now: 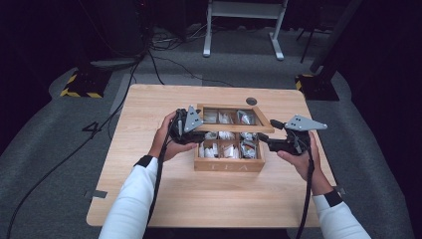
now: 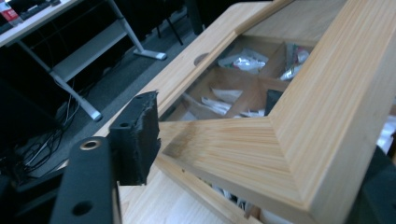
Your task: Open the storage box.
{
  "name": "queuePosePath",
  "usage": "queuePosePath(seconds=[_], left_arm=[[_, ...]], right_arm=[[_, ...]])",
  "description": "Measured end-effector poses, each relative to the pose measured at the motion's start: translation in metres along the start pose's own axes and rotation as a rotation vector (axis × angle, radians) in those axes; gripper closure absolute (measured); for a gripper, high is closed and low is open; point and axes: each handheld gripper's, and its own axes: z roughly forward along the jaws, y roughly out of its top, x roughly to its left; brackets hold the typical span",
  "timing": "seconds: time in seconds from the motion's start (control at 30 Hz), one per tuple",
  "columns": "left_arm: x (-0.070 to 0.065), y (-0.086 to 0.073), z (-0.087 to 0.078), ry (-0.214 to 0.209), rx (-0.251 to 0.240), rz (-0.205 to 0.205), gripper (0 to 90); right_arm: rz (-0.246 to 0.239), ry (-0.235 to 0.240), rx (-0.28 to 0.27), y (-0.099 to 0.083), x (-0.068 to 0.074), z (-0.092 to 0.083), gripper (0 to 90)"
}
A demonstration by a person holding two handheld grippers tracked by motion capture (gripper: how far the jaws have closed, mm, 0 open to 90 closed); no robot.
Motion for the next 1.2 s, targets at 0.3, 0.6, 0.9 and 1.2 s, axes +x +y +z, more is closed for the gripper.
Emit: queuePosePath(seconds=[0.3,0.6,0.9,1.2], left_arm=[[0.014,0.014,0.008,-0.039,-0.010,-0.021,45.8],[0.025,0.025,0.015,-0.055,-0.027,-0.051,51.7],[0.039,0.035,0.020,-0.053,-0.043,-0.078,49.5],[0.056,0.039,0.030,-0.068,-0.087,-0.133,46.5]], right_arm=[[-0.002,-0.017,-0.015,0.014,-0.009,0.003,36.2],[-0.028,-0.040,-0.042,0.028,-0.020,0.006,43.6],[-0.043,-0.064,-0.063,0.044,-0.027,0.010,44.5],[-0.047,-0.088,-0.073,0.062,-0.037,0.018,47.8]])
